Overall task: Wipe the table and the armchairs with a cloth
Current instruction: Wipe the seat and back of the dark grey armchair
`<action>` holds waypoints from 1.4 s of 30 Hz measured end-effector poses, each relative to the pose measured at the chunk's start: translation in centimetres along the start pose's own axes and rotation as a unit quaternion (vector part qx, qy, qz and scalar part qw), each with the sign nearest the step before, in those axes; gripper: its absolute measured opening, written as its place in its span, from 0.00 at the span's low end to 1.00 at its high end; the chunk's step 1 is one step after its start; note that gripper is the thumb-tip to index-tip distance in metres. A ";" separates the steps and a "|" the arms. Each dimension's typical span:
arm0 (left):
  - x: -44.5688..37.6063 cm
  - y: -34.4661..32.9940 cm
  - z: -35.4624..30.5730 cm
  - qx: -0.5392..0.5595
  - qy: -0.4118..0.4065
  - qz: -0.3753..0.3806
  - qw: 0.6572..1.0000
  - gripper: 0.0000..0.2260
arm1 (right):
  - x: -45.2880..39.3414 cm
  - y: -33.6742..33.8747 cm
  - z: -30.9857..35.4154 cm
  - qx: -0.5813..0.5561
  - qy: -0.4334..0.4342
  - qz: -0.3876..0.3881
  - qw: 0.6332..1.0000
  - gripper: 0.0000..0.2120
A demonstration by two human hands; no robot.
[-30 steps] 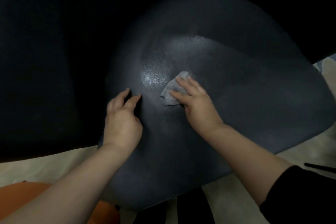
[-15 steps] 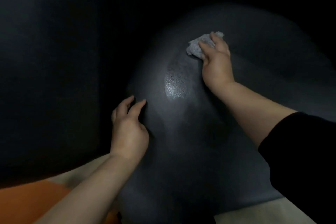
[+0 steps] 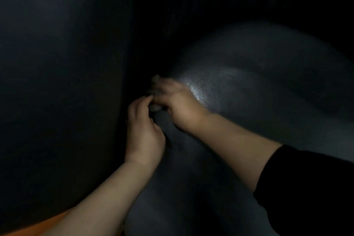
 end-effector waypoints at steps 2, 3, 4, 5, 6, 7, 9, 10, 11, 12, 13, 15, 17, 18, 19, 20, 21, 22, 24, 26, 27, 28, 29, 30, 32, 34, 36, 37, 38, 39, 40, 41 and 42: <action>0.0 0.2 -0.4 0.016 -0.005 -0.006 1.000 0.26 | 1.1 -1.1 0.2 0.005 0.002 0.022 1.000 0.17; 0.0 0.2 -0.5 0.019 -0.007 -0.004 1.000 0.26 | 0.9 -1.2 -0.2 0.014 -0.004 0.028 0.999 0.18; 0.1 0.2 -0.6 0.018 -0.007 0.001 1.000 0.26 | 0.5 -1.2 -0.8 0.020 -0.012 0.035 0.999 0.19; 0.1 0.1 -0.6 0.013 -0.004 0.006 1.000 0.26 | -0.1 -1.1 -1.3 0.025 -0.015 0.044 0.999 0.21; 0.1 0.0 -0.5 0.003 0.000 0.011 1.000 0.25 | -0.7 -0.7 -1.7 0.028 -0.012 0.047 0.998 0.21; 0.0 -0.2 -0.3 -0.010 0.004 0.015 1.000 0.25 | -1.2 -0.2 -2.1 0.035 -0.004 0.040 0.999 0.20; 0.0 -0.6 -0.2 -0.040 0.003 0.024 0.999 0.24 | -1.7 0.8 -3.2 0.047 0.005 0.014 0.999 0.18; 0.0 -1.0 -0.2 -0.051 0.004 0.034 0.998 0.23 | -1.8 1.3 -3.8 0.049 -0.004 0.001 0.999 0.18; 0.1 -1.3 -0.3 -0.060 0.005 0.045 0.997 0.23 | -1.8 1.8 -4.5 0.047 -0.019 -0.008 0.999 0.18; 0.1 -1.6 -0.4 -0.068 0.006 0.055 0.996 0.23 | -1.9 2.2 -5.1 0.040 -0.039 -0.013 0.998 0.19; 0.1 -1.9 -0.6 -0.077 0.004 0.065 0.995 0.23 | -1.9 2.7 -5.7 0.031 -0.062 -0.019 0.997 0.22; 0.1 -2.6 -1.0 -0.096 -0.008 0.083 0.992 0.24 | -1.9 3.8 -7.0 0.024 -0.097 -0.036 0.994 0.24; 0.1 -3.4 -1.5 -0.117 -0.020 0.104 0.987 0.26 | -1.8 5.4 -8.8 0.038 -0.112 -0.062 0.991 0.19; 0.2 -3.8 -1.8 -0.128 -0.024 0.114 0.985 0.27 | -1.7 6.2 -9.8 0.049 -0.119 -0.071 0.989 0.20; 0.4 -4.2 -2.0 -0.136 -0.030 0.123 0.983 0.28 | -1.4 7.0 -10.6 0.062 -0.124 -0.075 0.988 0.21; 0.5 -4.6 -2.3 -0.139 -0.037 0.130 0.981 0.29 | -1.1 7.6 -11.4 0.075 -0.128 -0.077 0.986 0.23; 0.7 -4.9 -2.6 -0.140 -0.045 0.134 0.980 0.30 | -0.8 8.3 -12.0 0.083 -0.134 -0.081 0.984 0.24; 0.9 -5.2 -2.9 -0.140 -0.052 0.136 0.979 0.31 | -0.4 8.9 -12.7 0.089 -0.145 -0.089 0.981 0.24; 1.1 -5.7 -3.4 -0.149 -0.063 0.139 0.977 0.33 | 0.7 10.1 -13.9 0.101 -0.168 -0.109 0.974 0.25; 1.2 -5.9 -3.6 -0.162 -0.065 0.143 0.974 0.35 | 2.1 11.3 -14.9 0.113 -0.194 -0.128 0.966 0.25; 1.3 -6.0 -3.7 -0.168 -0.065 0.146 0.973 0.35 | 3.0 11.9 -15.5 0.116 -0.208 -0.139 0.961 0.24; 1.3 -6.0 -3.7 -0.173 -0.067 0.149 0.971 0.36 | 3.9 12.5 -16.0 0.117 -0.220 -0.151 0.957 0.24; 1.3 -6.1 -3.7 -0.180 -0.070 0.151 0.970 0.36 | 4.8 13.0 -16.4 0.117 -0.231 -0.162 0.952 0.24; 1.3 -6.0 -3.7 -0.187 -0.074 0.151 0.968 0.36 | 5.7 13.4 -16.8 0.112 -0.244 -0.172 0.948 0.24; 1.2 -6.0 -3.7 -0.198 -0.082 0.152 0.965 0.36 | 7.8 14.4 -17.6 0.075 -0.297 -0.210 0.928 0.21; 1.2 -6.1 -3.7 -0.203 -0.085 0.151 0.964 0.36 | 10.0 15.4 -18.1 0.064 -0.326 -0.252 0.909 0.18; 1.2 -6.1 -3.6 -0.204 -0.084 0.148 0.964 0.36 | 11.7 16.0 -18.2 0.097 -0.322 -0.269 0.902 0.18; 1.2 -6.1 -3.7 -0.204 -0.083 0.148 0.964 0.36 | 12.4 16.3 -18.2 0.100 -0.329 -0.279 0.897 0.17; 1.3 -6.1 -3.7 -0.203 -0.082 0.147 0.965 0.36 | 12.8 16.5 -18.2 0.095 -0.339 -0.290 0.890 0.16; 1.3 -6.0 -3.7 -0.202 -0.081 0.147 0.965 0.36 | 12.9 16.6 -18.1 0.090 -0.346 -0.300 0.884 0.15; 1.3 -6.0 -3.8 -0.202 -0.081 0.147 0.965 0.36 | 12.9 16.6 -17.8 0.086 -0.353 -0.310 0.878 0.13; 1.3 -6.0 -3.8 -0.202 -0.080 0.149 0.965 0.36 | 12.6 16.5 -17.4 0.088 -0.356 -0.319 0.874 0.12; 1.2 -6.0 -3.7 -0.200 -0.079 0.152 0.965 0.36 | 12.3 16.2 -16.8 0.091 -0.357 -0.326 0.871 0.11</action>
Point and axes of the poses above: each hand's wrist, its own x-axis away from the middle knuckle, its own y-axis out of the back of the hand, z = x × y, the point moved 5 cm from there along -x, towards the middle knuckle, and after that the axes turned 13 degrees about -z, right-handed, at the moved point
